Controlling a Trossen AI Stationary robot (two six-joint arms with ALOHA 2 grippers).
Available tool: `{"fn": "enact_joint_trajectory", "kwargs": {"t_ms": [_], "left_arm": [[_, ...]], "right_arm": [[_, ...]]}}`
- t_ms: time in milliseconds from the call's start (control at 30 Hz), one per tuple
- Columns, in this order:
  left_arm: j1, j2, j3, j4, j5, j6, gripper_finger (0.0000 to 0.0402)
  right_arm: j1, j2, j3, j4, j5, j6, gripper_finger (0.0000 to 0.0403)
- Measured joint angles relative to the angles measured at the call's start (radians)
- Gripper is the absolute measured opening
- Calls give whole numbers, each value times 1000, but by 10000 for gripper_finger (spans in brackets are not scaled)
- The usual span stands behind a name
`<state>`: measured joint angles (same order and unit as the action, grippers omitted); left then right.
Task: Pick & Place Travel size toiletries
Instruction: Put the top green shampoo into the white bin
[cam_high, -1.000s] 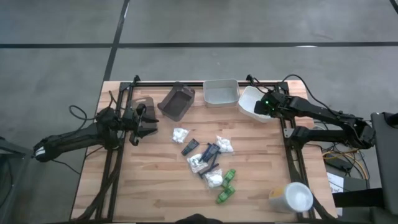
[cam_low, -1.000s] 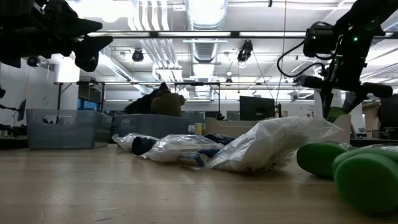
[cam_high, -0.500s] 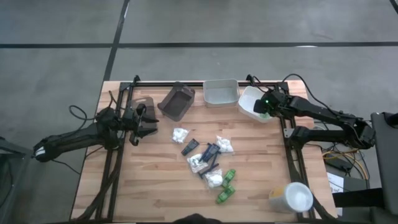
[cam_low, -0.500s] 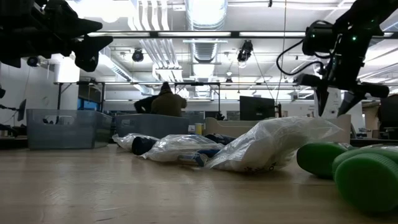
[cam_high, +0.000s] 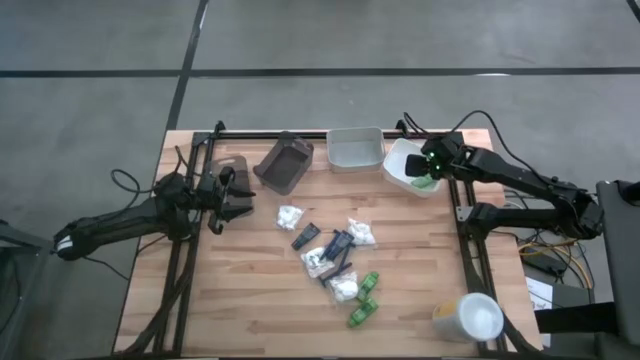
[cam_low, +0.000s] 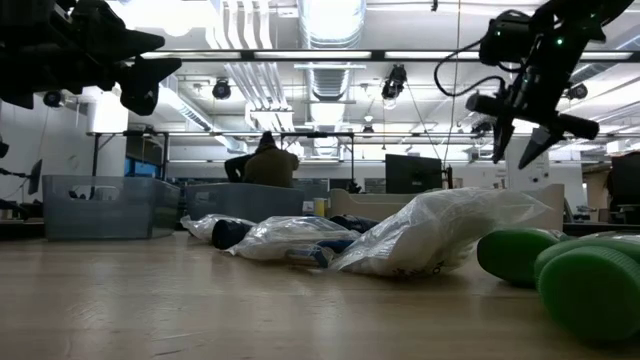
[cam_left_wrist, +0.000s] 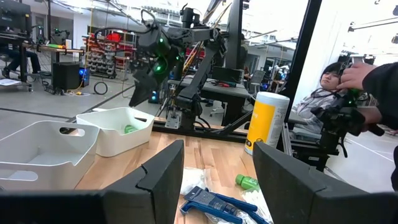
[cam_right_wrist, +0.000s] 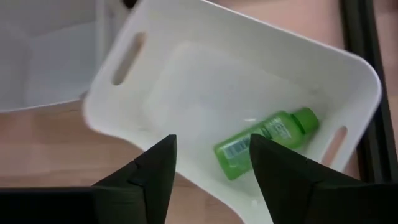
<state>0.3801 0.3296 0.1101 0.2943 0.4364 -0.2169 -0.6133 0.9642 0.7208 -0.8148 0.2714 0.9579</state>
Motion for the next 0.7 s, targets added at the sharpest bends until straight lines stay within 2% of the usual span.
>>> {"fn": "enact_joint_trajectory", "kwargs": {"t_ms": [467,700], "left_arm": [[0,0,0,0,0,0,198],[0,0,0,0,0,0,198]], "right_arm": [[89,0,77,11,-19,-193,163],[159,0,108,15,-20,-350,149]]}}
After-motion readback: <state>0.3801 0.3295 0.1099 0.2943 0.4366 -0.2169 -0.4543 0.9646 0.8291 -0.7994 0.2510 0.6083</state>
